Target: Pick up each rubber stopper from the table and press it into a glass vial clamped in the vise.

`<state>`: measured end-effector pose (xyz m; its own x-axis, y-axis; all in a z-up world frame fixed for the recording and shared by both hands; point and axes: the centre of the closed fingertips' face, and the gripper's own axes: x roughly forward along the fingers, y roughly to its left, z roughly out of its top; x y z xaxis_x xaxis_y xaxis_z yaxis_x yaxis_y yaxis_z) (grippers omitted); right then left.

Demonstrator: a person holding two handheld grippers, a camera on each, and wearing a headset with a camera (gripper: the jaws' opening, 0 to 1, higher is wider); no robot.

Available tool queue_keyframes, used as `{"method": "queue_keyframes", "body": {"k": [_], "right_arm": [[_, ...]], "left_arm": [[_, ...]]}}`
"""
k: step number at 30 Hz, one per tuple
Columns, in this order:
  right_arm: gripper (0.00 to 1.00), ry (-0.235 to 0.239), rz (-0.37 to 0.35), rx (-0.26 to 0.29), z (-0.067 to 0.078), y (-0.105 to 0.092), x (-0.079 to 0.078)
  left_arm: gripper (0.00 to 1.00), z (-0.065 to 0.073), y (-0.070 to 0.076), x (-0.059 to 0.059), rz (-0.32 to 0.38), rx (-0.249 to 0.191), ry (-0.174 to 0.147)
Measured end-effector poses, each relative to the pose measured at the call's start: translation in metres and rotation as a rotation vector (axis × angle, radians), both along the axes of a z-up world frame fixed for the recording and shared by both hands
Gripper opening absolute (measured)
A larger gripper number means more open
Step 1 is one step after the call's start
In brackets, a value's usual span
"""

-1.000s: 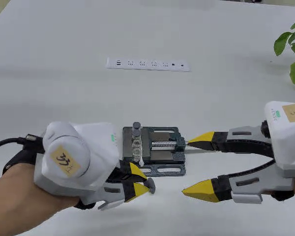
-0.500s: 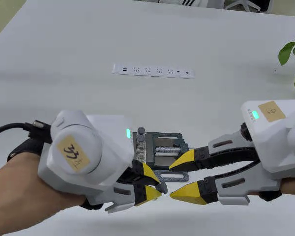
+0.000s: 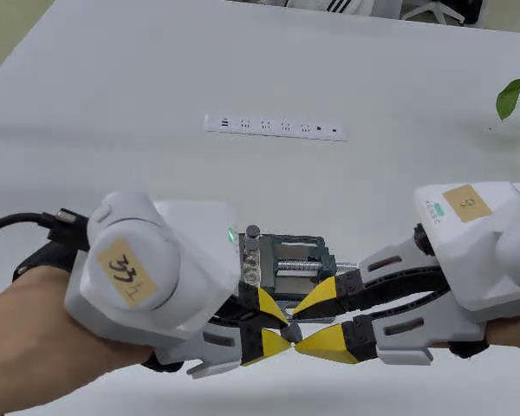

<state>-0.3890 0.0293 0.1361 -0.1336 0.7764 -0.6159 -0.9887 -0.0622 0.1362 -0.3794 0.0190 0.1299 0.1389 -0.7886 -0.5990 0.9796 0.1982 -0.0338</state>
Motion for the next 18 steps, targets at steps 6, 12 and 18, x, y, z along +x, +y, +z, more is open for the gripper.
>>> {"method": "queue_keyframes", "body": {"k": [6, 12, 18], "right_arm": [[0.09, 0.000, 0.002, 0.000, -0.0010, -0.0007, -0.0008], [0.08, -0.001, 0.005, -0.005, -0.0022, -0.0011, -0.0011], [0.08, -0.003, 0.005, -0.006, -0.0026, -0.0014, -0.0009]], "left_arm": [[0.04, 0.0004, -0.0005, -0.0014, -0.002, -0.002, 0.003], [0.04, 0.0018, -0.0014, -0.0020, -0.006, -0.006, 0.003], [0.04, 0.0014, -0.0007, -0.0008, -0.007, -0.006, 0.003]]}}
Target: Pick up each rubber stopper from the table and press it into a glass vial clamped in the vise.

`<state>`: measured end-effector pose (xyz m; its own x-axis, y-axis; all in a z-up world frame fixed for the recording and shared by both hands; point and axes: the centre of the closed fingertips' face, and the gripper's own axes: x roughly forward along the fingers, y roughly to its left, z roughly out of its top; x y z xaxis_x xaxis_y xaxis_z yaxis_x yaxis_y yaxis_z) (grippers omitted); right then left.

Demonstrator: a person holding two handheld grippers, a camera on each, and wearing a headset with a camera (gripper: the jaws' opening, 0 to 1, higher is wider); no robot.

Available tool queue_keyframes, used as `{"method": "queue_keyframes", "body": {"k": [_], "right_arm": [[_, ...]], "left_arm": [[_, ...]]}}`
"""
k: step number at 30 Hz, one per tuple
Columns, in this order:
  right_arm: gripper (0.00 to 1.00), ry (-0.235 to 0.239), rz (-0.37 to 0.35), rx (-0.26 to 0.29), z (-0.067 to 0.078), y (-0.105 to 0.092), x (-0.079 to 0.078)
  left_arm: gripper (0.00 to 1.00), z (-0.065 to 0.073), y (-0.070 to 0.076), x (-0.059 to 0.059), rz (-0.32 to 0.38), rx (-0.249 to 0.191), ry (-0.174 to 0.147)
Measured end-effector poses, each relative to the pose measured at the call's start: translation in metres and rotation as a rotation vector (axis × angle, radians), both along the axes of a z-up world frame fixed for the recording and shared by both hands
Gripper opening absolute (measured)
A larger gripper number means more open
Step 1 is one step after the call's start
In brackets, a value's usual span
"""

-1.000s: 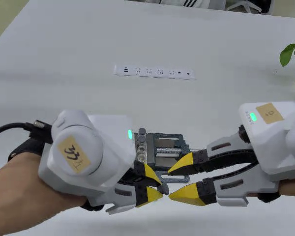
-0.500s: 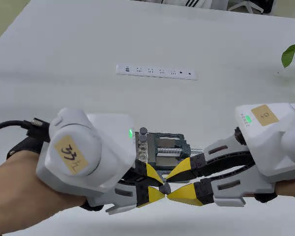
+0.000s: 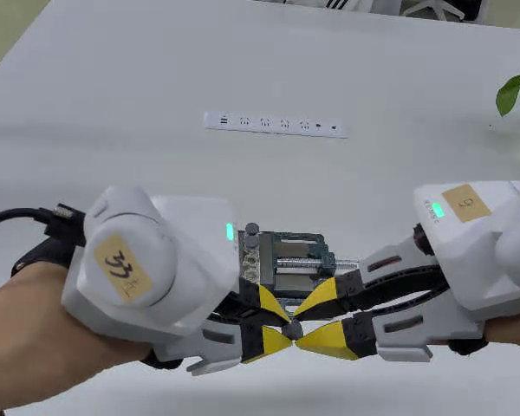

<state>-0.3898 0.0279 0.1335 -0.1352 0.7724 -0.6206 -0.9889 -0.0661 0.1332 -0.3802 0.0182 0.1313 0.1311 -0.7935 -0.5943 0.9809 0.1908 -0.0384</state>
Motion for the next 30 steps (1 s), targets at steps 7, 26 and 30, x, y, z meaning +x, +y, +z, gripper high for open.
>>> {"method": "queue_keyframes", "body": {"k": [7, 26, 30], "right_arm": [[0.07, -0.009, 0.007, 0.001, 0.0000, 0.0004, 0.0001], [0.05, -0.034, 0.034, 0.013, 0.0028, 0.0018, -0.0002], [0.05, -0.038, 0.034, 0.009, 0.0031, 0.0029, 0.0007]], "left_arm": [[0.04, 0.0004, 0.0006, 0.0001, 0.000, -0.002, 0.004], [0.04, 0.0034, 0.0022, -0.0002, 0.001, -0.036, 0.039], [0.04, 0.0035, 0.0033, 0.0005, 0.006, -0.049, 0.043]]}}
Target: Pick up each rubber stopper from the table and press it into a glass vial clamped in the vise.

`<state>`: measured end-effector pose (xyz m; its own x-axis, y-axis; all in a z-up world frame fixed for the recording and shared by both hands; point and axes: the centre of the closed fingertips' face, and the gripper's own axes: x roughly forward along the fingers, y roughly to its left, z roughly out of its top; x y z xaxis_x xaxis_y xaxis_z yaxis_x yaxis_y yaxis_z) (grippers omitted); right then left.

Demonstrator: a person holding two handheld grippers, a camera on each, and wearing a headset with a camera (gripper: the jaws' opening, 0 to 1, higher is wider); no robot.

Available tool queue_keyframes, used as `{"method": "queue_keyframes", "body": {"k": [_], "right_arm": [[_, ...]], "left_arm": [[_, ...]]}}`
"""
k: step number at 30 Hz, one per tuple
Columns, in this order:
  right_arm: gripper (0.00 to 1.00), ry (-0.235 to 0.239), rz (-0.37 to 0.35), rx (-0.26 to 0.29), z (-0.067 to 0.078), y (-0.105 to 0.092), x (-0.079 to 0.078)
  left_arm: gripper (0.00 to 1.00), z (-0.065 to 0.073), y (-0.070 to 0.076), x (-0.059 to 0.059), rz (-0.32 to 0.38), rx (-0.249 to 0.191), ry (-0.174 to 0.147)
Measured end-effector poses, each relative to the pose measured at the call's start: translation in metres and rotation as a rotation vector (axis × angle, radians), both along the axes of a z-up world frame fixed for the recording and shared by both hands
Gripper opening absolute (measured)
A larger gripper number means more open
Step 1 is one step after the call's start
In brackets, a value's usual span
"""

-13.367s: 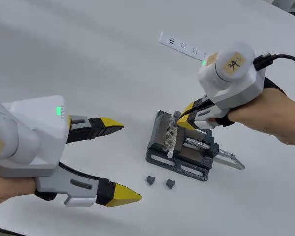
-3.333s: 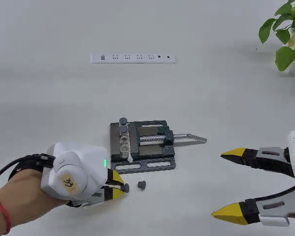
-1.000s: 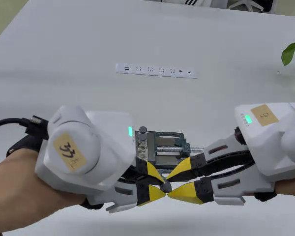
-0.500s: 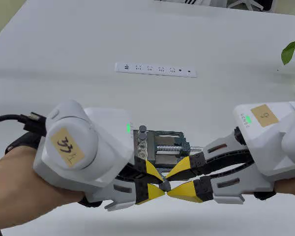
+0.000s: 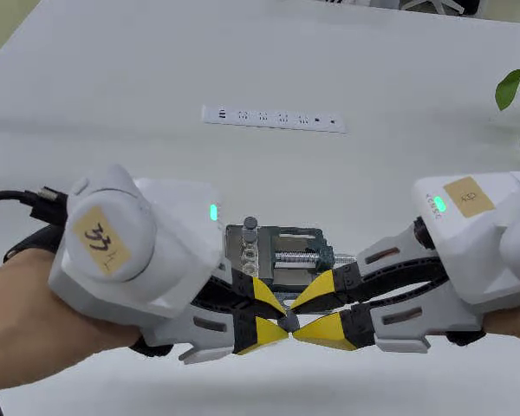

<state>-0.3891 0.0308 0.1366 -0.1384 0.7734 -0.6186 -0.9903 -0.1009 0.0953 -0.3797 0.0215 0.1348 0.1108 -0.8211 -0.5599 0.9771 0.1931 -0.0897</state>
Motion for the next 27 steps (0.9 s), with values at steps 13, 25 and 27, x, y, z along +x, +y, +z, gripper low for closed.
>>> {"method": "queue_keyframes", "body": {"k": [13, 25, 27], "right_arm": [[0.05, 0.006, -0.007, -0.031, -0.0043, 0.0044, 0.0018], [0.05, 0.024, -0.009, -0.056, -0.0084, 0.0072, 0.0032], [0.05, 0.027, -0.010, -0.059, -0.0076, 0.0081, 0.0047]], "left_arm": [[0.04, -0.0040, 0.0043, 0.0016, 0.020, -0.026, -0.018], [0.09, -0.0069, 0.0078, -0.0005, 0.056, -0.077, -0.024], [0.11, -0.0062, 0.0093, -0.0006, 0.071, -0.091, -0.021]]}}
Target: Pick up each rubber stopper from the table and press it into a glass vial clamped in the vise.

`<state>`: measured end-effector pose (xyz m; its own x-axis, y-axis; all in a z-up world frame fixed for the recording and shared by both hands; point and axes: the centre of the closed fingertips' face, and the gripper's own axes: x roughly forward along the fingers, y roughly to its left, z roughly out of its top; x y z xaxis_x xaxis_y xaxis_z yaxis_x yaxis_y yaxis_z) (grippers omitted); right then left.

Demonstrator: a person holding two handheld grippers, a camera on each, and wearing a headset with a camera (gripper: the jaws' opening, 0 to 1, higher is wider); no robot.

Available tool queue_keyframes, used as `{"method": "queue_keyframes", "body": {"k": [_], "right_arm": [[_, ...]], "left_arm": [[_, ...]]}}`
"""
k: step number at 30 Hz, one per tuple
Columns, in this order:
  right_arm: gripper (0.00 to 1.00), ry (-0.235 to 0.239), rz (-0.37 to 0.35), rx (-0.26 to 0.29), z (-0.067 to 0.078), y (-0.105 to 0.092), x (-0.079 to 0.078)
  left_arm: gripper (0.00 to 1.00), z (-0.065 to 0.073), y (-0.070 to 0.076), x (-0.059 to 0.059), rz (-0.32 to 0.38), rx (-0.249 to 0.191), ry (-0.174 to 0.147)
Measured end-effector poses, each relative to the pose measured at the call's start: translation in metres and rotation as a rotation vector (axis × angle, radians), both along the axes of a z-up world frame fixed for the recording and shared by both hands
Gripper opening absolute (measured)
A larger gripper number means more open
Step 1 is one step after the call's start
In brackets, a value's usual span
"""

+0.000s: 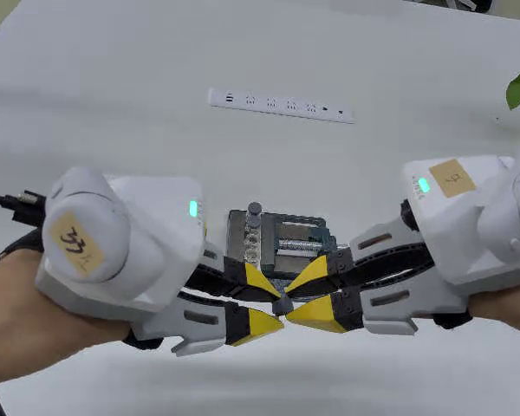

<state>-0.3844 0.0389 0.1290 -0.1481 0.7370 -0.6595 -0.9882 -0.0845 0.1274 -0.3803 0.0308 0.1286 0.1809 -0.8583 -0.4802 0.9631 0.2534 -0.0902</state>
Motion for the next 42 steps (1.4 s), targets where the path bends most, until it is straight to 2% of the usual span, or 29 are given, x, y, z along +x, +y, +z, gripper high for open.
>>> {"method": "queue_keyframes", "body": {"k": [7, 12, 15, 20, 25, 30, 33, 38, 40, 42], "right_arm": [[0.05, -0.001, 0.001, -0.015, 0.002, 0.004, 0.009], [0.05, -0.017, -0.014, -0.032, 0.001, 0.007, 0.023], [0.05, -0.036, -0.028, -0.059, -0.002, 0.007, 0.034], [0.05, -0.049, -0.031, -0.105, -0.006, 0.011, 0.049], [0.05, -0.061, -0.036, -0.160, -0.013, 0.017, 0.068], [0.05, -0.073, -0.025, -0.237, -0.028, 0.022, 0.086], [0.05, -0.074, -0.021, -0.282, -0.037, 0.027, 0.097], [0.05, -0.100, 0.007, -0.381, -0.051, 0.028, 0.110], [0.05, -0.097, 0.010, -0.395, -0.055, 0.031, 0.113], [0.05, -0.104, 0.018, -0.428, -0.061, 0.032, 0.117]], "left_arm": [[0.18, -0.004, 0.011, 0.002, 0.059, -0.024, 0.007], [0.25, -0.012, 0.024, 0.004, 0.115, -0.029, -0.003], [0.28, -0.016, 0.032, 0.006, 0.157, -0.037, 0.001], [0.36, -0.023, 0.048, 0.009, 0.215, -0.041, -0.010], [0.44, -0.031, 0.056, 0.008, 0.238, -0.036, -0.022], [0.48, -0.036, 0.065, 0.010, 0.266, -0.039, -0.021], [0.51, -0.038, 0.069, 0.011, 0.274, -0.042, -0.032], [0.57, -0.042, 0.073, 0.014, 0.285, -0.047, -0.045], [0.60, -0.045, 0.075, 0.016, 0.291, -0.051, -0.052], [0.62, -0.047, 0.076, 0.016, 0.296, -0.055, -0.047]]}}
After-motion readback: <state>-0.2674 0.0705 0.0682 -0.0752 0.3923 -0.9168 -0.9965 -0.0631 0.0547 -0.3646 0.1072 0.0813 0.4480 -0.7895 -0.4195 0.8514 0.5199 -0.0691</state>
